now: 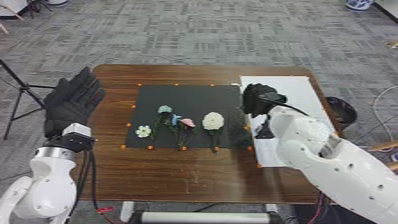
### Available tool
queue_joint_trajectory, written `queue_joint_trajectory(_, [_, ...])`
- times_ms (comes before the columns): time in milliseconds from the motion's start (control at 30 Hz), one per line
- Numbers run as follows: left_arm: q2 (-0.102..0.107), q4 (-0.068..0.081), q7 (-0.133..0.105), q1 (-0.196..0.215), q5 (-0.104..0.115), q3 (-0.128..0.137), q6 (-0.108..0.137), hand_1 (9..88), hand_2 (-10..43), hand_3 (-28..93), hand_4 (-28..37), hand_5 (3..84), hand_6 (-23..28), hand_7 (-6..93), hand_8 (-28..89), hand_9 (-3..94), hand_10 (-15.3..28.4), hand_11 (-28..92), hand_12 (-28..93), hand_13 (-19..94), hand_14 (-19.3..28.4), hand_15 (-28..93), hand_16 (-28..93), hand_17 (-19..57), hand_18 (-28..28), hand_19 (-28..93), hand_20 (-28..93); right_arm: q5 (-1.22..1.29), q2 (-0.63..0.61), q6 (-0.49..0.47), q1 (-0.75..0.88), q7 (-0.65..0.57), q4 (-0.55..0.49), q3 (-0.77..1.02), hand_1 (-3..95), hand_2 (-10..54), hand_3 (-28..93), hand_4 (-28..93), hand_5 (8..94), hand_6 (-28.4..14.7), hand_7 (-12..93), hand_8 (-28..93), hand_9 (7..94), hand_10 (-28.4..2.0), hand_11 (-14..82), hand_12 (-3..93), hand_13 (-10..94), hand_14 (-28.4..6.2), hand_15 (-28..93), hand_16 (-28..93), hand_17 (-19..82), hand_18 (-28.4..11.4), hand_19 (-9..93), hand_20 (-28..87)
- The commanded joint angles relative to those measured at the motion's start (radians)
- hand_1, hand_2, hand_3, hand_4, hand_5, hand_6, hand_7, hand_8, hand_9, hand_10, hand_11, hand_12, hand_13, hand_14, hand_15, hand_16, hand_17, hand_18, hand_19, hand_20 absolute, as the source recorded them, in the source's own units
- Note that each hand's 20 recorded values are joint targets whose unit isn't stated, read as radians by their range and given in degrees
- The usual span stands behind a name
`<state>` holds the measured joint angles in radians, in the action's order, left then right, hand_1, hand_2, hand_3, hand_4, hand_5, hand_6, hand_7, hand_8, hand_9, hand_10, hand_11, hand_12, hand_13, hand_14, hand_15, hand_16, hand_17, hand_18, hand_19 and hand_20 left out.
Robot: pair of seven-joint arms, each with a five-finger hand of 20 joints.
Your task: Arrange flowers
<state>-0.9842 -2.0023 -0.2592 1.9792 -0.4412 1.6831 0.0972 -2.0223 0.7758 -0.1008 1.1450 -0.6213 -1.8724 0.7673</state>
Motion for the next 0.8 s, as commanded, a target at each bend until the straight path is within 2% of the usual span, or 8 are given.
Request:
queue_joint_trajectory(33, [-0.001, -0.011, -0.008, 0.015, 0.002, 0.005, 0.018, 25.1, 12.4, 73, -28.3, 39.4, 7.8, 4.7, -7, 26.5, 12.2, 12, 8, 18, 11.5, 9, -2, -5.2, 10.9, 25, 5, 0.012, 0.029, -0.043, 0.052, -0.005, -0.024, 0.005, 56.0, -9.5, 69, -23, 68.7, -0.2, 44, 13, 78.8, -8.6, 25.7, 52.4, 71, -8.6, 73, 35, 32, -21.2, 74, 38])
queue_joint_trajectory(400, [-0.003, -0.005, 0.0, 0.001, 0.007, 0.0, 0.019, 25.1, 13.0, 73, -28.3, 39.7, 7.9, 5.1, -7, 26.5, 12.3, 12, 8, 18, 11.3, 9, -2, -5.3, 10.9, 25, 5, -0.034, 0.067, -0.014, 0.045, -0.015, -0.008, -0.033, 55.7, -9.5, 68, -24, 68.8, -0.8, 42, 12, 78.4, -8.8, 24.4, 51.9, 71, -8.5, 73, 35, 32, -21.3, 74, 38])
queue_joint_trajectory(533, [-0.005, -0.009, -0.005, 0.012, 0.005, 0.017, 0.025, 25.0, 13.3, 72, -28.3, 39.9, 8.1, 5.1, -7, 26.5, 12.3, 12, 8, 18, 11.2, 9, -2, -5.3, 10.9, 25, 5, -0.047, 0.056, -0.018, 0.053, -0.001, -0.018, -0.034, 54.5, -9.5, 68, -25, 68.1, -2.0, 34, 8, 76.6, -9.2, 19.3, 49.1, 69, -8.7, 71, 35, 30, -21.3, 73, 37])
queue_joint_trajectory(667, [-0.007, -0.008, -0.008, 0.016, 0.009, 0.023, 0.022, 25.0, 13.4, 72, -28.3, 40.0, 8.1, 5.3, -7, 26.5, 12.3, 13, 8, 18, 11.2, 9, -2, -5.4, 10.8, 25, 5, -0.073, 0.035, -0.036, 0.074, 0.026, -0.033, -0.014, 53.5, -9.5, 67, -25, 66.6, -2.1, 28, 5, 74.9, -9.5, 17.2, 47.5, 68, -8.8, 70, 35, 30, -21.4, 73, 37])
queue_joint_trajectory(800, [-0.005, -0.011, -0.012, 0.024, 0.011, 0.027, 0.025, 23.6, 14.5, 72, -28.3, 39.9, 8.1, 5.3, -7, 26.5, 12.3, 13, 8, 18, 11.3, 9, -2, -5.4, 10.8, 25, 5, -0.047, 0.021, -0.052, 0.099, 0.03, -0.057, 0.022, 48.9, -9.5, 72, -27, 65.1, -1.4, 24, -11, 70.6, -10.6, 23.2, 41.7, 66, -9.1, 70, 35, 28, -21.6, 72, 38])
